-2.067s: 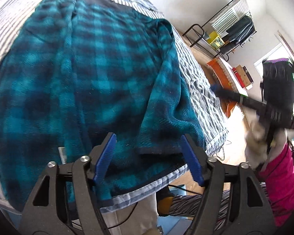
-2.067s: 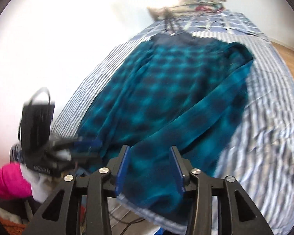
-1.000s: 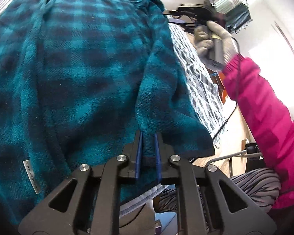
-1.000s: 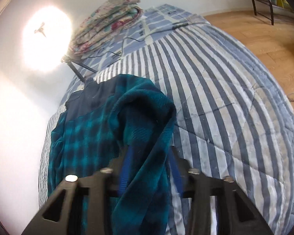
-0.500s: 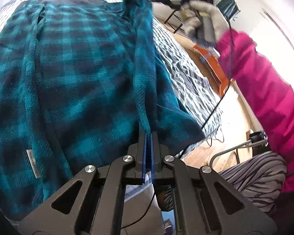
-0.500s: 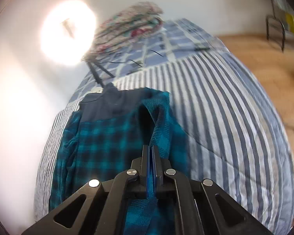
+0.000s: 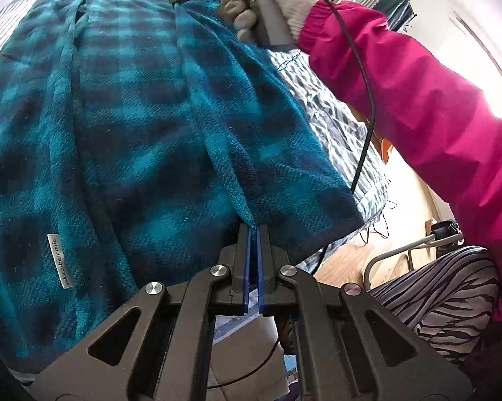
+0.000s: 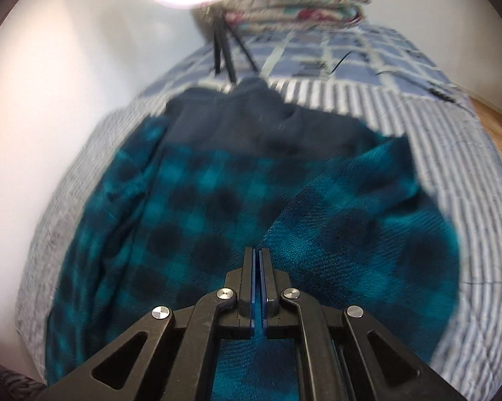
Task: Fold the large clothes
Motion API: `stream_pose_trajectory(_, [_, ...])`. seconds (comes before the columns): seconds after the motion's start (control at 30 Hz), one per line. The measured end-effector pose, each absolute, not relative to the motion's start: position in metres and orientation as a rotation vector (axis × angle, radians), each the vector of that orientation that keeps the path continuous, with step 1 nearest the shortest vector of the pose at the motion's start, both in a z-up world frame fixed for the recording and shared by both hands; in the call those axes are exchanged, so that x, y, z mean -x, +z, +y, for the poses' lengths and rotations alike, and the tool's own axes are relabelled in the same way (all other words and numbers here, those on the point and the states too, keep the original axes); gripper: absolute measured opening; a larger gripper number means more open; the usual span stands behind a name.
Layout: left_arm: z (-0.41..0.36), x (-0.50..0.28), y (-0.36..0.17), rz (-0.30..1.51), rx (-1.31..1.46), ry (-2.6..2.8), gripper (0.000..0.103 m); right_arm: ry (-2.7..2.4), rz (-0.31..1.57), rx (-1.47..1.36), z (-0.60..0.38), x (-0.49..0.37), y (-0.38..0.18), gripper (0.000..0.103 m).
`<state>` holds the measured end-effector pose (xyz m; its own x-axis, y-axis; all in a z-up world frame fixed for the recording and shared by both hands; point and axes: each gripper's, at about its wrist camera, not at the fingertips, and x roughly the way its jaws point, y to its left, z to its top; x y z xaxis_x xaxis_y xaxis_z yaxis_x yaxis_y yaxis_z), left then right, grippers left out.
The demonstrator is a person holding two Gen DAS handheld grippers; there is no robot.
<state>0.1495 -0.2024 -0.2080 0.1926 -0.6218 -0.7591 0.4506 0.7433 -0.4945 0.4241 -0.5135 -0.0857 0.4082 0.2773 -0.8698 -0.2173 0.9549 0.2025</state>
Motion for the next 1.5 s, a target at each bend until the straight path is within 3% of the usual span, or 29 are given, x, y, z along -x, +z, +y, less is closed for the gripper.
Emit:
stream_pose_trajectory(0.2, [-0.2, -0.148, -0.21, 1.152, 0.178, -0.764, 0.0, 0.311, 1.142, -0.095, -0.515, -0.422, -0.111, 0.005])
stream_pose_trajectory(0.23, [-0.199, -0.147, -0.209, 1.151, 0.176, -0.765, 0.001, 0.316, 1.134, -0.121, -0.519, -0.419, -0.106, 0.018])
stream_pose_trajectory(0.3, [-0.196, -0.146, -0.206, 1.154, 0.182, -0.759, 0.002, 0.31, 1.124, -0.133, -0.527, -0.411, -0.089, 0.034])
stream_pose_trajectory(0.33, [-0.194, -0.146, -0.206, 1.157, 0.185, -0.758, 0.011, 0.313, 1.1, -0.136, -0.533, -0.402, -0.075, 0.034])
stream_pose_trajectory(0.37, [-0.191, -0.145, -0.204, 1.155, 0.189, -0.752, 0.029, 0.319, 1.087, -0.143, -0.537, -0.396, -0.064, 0.034])
stream_pose_trajectory(0.43, [-0.184, -0.144, -0.201, 1.137, 0.212, -0.743, 0.041, 0.328, 1.051, -0.181, -0.551, -0.372, -0.035, 0.034])
stream_pose_trajectory(0.7, [-0.165, -0.152, -0.195, 1.153, 0.354, -0.737, 0.041, 0.34, 1.025, -0.319, -0.596, -0.242, 0.016, 0.036])
stream_pose_trajectory(0.93, [-0.168, -0.164, -0.215, 1.228, 0.437, -0.721, 0.041, 0.382, 1.197, -0.465, -0.606, -0.127, -0.039, 0.036])
stream_pose_trajectory(1.1, [-0.175, -0.166, -0.227, 1.256, 0.439, -0.71, 0.041, 0.397, 1.266, -0.542, -0.605, -0.102, -0.079, 0.037])
stream_pose_trajectory(1.13, [-0.176, -0.167, -0.228, 1.253, 0.432, -0.71, 0.033, 0.402, 1.259, -0.58, -0.607, -0.101, -0.085, 0.039])
stream_pose_trajectory(1.17, [-0.179, -0.168, -0.229, 1.256, 0.423, -0.711, 0.015, 0.406, 1.245, -0.629, -0.61, -0.102, -0.091, 0.041])
stream_pose_trajectory(1.2, [-0.181, -0.169, -0.231, 1.263, 0.414, -0.709, 0.009, 0.405, 1.235, -0.654, -0.612, -0.103, -0.095, 0.043])
stream_pose_trajectory(1.5, [-0.181, -0.171, -0.238, 1.247, 0.341, -0.617, 0.003, 0.545, 1.138, -0.746, -0.599, -0.105, -0.089, 0.044])
